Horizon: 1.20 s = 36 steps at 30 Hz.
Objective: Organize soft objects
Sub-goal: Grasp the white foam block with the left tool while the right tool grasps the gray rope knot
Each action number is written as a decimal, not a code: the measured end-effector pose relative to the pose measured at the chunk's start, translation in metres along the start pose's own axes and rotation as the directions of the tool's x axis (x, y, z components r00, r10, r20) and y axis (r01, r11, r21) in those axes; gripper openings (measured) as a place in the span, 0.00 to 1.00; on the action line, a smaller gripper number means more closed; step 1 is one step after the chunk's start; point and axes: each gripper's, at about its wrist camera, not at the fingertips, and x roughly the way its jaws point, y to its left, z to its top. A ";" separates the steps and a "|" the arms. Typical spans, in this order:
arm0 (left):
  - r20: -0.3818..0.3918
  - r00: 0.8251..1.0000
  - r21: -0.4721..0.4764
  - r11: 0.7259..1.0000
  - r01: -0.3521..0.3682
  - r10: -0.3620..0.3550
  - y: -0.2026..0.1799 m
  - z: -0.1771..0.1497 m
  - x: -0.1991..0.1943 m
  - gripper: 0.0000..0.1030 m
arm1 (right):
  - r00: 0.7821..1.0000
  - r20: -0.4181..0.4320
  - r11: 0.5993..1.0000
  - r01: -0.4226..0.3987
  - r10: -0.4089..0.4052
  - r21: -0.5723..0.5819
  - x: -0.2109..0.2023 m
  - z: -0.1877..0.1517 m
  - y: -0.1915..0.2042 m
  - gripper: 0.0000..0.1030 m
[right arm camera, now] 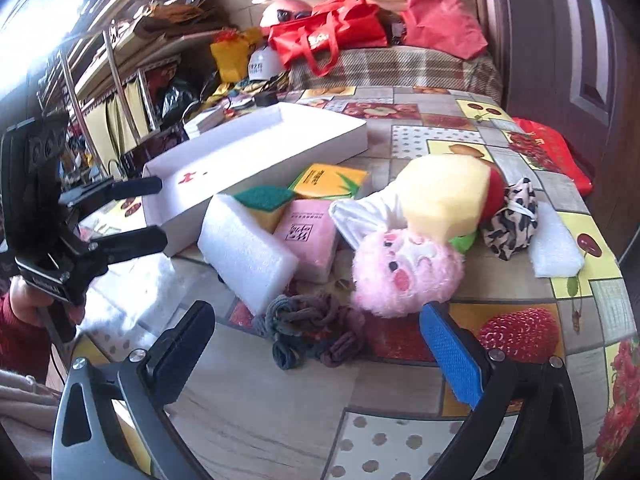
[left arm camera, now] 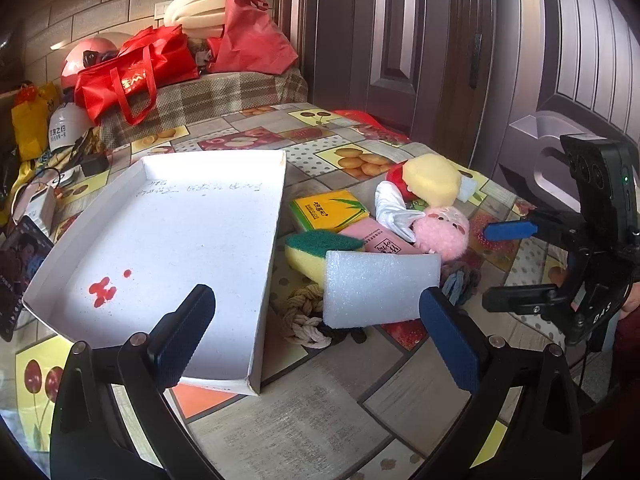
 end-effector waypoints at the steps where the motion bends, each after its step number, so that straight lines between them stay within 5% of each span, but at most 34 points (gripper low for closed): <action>1: -0.003 1.000 0.006 1.000 0.000 0.000 0.000 0.001 0.000 1.00 | 1.000 -0.026 1.000 0.006 -0.007 -0.024 0.007 -0.001 0.004 0.98; 4: -0.033 0.999 0.034 0.999 0.013 -0.012 -0.006 0.004 0.006 1.00 | 0.996 -0.088 0.999 0.015 -0.019 -0.047 0.026 -0.004 0.008 0.86; 6: -0.056 0.998 0.057 0.998 0.028 -0.025 -0.014 0.007 0.015 1.00 | 0.993 -0.113 0.998 0.021 -0.027 -0.052 0.035 -0.006 0.006 0.66; 7: -0.069 0.997 0.068 0.997 0.035 -0.030 -0.017 0.008 0.020 1.00 | 0.993 -0.110 0.997 0.037 -0.044 -0.066 0.036 -0.008 0.007 0.63; 9: -0.093 0.995 0.083 0.996 0.039 -0.032 -0.024 0.010 0.031 1.00 | 0.994 -0.093 0.996 0.046 -0.054 -0.079 0.031 -0.009 0.004 0.37; 10: -0.104 0.994 0.087 0.995 0.042 -0.033 -0.028 0.010 0.036 1.00 | 0.995 -0.090 0.997 0.034 -0.040 -0.067 0.027 -0.010 0.001 0.35; 20: -0.043 0.998 0.281 0.958 0.056 -0.045 -0.058 0.030 0.034 1.00 | 0.999 -0.018 0.998 0.030 -0.029 0.062 -0.009 -0.028 -0.035 0.34; 23: -0.106 0.993 0.406 0.909 0.093 -0.054 -0.069 0.035 0.046 1.00 | 1.000 -0.003 0.996 0.015 -0.015 0.086 -0.010 -0.029 -0.038 0.34; 29: -0.225 0.973 0.578 0.811 0.092 0.050 -0.080 0.005 0.070 1.00 | 1.000 0.006 0.995 -0.013 0.012 0.097 -0.011 -0.029 -0.036 0.34; 32: -0.181 0.970 0.684 0.730 0.005 0.163 -0.084 -0.012 0.075 1.00 | 1.000 0.008 0.994 -0.022 0.021 0.103 -0.010 -0.029 -0.039 0.34; 35: -0.150 0.972 0.703 0.711 -0.024 0.181 -0.083 -0.011 0.075 0.99 | 1.000 0.006 0.994 -0.027 0.027 0.110 -0.008 -0.029 -0.039 0.34; 36: -0.145 0.971 0.709 0.705 -0.031 0.188 -0.083 -0.011 0.077 0.92 | 1.000 0.005 0.993 -0.028 0.028 0.111 -0.008 -0.029 -0.038 0.34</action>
